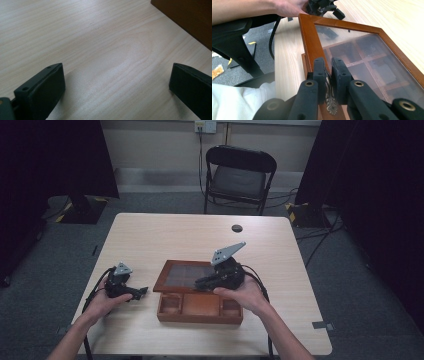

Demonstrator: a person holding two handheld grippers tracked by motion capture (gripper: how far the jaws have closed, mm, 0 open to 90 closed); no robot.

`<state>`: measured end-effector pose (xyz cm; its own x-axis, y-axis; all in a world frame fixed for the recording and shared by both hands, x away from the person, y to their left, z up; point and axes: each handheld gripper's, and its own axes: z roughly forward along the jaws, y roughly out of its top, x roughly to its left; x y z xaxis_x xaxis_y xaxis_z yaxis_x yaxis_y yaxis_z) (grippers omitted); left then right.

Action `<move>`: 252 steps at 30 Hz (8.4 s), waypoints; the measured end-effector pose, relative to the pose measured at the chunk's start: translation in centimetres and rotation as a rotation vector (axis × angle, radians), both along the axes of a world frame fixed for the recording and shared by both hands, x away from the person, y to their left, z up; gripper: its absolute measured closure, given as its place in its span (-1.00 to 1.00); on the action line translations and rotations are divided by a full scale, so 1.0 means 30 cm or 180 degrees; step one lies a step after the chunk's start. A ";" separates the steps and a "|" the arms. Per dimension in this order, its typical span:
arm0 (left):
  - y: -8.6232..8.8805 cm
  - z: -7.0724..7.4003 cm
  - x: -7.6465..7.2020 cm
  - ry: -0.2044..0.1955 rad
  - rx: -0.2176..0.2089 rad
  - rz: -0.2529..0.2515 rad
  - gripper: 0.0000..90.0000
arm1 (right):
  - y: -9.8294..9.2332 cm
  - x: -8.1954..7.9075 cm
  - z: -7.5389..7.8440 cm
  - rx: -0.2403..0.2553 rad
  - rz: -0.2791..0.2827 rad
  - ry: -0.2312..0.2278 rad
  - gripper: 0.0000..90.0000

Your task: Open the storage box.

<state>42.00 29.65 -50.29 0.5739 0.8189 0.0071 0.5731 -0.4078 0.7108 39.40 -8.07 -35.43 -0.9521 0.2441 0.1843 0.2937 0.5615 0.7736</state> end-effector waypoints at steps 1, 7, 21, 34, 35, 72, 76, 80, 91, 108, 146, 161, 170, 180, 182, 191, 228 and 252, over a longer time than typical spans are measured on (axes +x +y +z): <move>0.000 0.000 0.000 0.0000 -0.0001 -0.0001 -1.00 | 0.001 0.001 0.002 -0.0004 0.0003 0.0001 0.83; 0.000 0.000 0.000 0.0001 0.0000 -0.0001 -1.00 | 0.003 0.007 0.014 -0.0025 0.0004 -0.0010 0.83; -0.001 -0.001 0.000 -0.0004 -0.0023 0.0014 -1.00 | 0.004 0.015 0.030 -0.0038 0.0001 -0.0021 0.84; -0.002 -0.002 -0.001 0.0000 -0.0040 0.0012 -1.00 | 0.002 0.025 0.048 -0.0025 -0.0020 -0.0068 0.84; -0.002 -0.001 -0.001 0.0004 -0.0035 0.0017 -1.00 | 0.001 0.026 0.050 -0.0027 -0.0017 -0.0072 0.84; -0.001 -0.001 0.000 0.0004 -0.0013 0.0004 -1.00 | 0.003 0.053 0.094 -0.0048 -0.0061 -0.0136 0.84; 0.000 0.000 0.000 -0.0001 0.0001 0.0001 -1.00 | 0.005 0.054 0.101 -0.0067 -0.0079 -0.0159 0.84; 0.000 0.000 0.000 -0.0001 0.0001 -0.0001 -1.00 | 0.006 0.059 0.106 -0.0068 -0.0086 -0.0165 0.84; 0.000 0.000 0.000 -0.0003 -0.0007 -0.0004 -1.00 | 0.005 0.065 0.115 -0.0075 -0.0100 -0.0159 0.84; 0.000 0.000 0.000 0.0000 0.0000 -0.0001 -1.00 | 0.005 0.072 0.119 -0.0073 -0.0103 -0.0142 0.84; 0.000 0.000 0.000 0.0000 -0.0001 0.0000 -1.00 | 0.004 0.071 0.121 -0.0090 -0.0104 -0.0146 0.83; 0.000 0.000 0.000 -0.0001 0.0000 -0.0001 -1.00 | 0.003 0.072 0.122 -0.0092 -0.0109 -0.0149 0.83; 0.000 0.000 0.000 0.0000 -0.0001 0.0000 -1.00 | 0.004 0.072 0.124 -0.0103 -0.0112 -0.0160 0.83; 0.000 0.000 0.000 -0.0001 -0.0001 0.0000 -1.00 | 0.004 0.072 0.126 -0.0118 -0.0108 -0.0169 0.83; 0.000 0.000 0.000 -0.0001 0.0000 0.0000 -1.00 | 0.004 0.073 0.127 -0.0119 -0.0108 -0.0171 0.83; 0.000 0.000 0.000 -0.0002 -0.0002 0.0000 -1.00 | 0.005 0.073 0.127 -0.0121 -0.0111 -0.0175 0.83; 0.000 0.000 0.000 -0.0002 -0.0002 -0.0001 -1.00 | 0.006 0.073 0.129 -0.0125 -0.0115 -0.0179 0.83; 0.000 0.000 0.000 -0.0001 0.0001 0.0000 -1.00 | 0.003 0.074 0.125 -0.0110 -0.0102 -0.0161 0.83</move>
<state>42.00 29.66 -50.29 0.5740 0.8188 0.0074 0.5729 -0.4080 0.7109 41.62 -7.99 -31.67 -0.9516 0.2798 0.1271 0.2729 0.5791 0.7682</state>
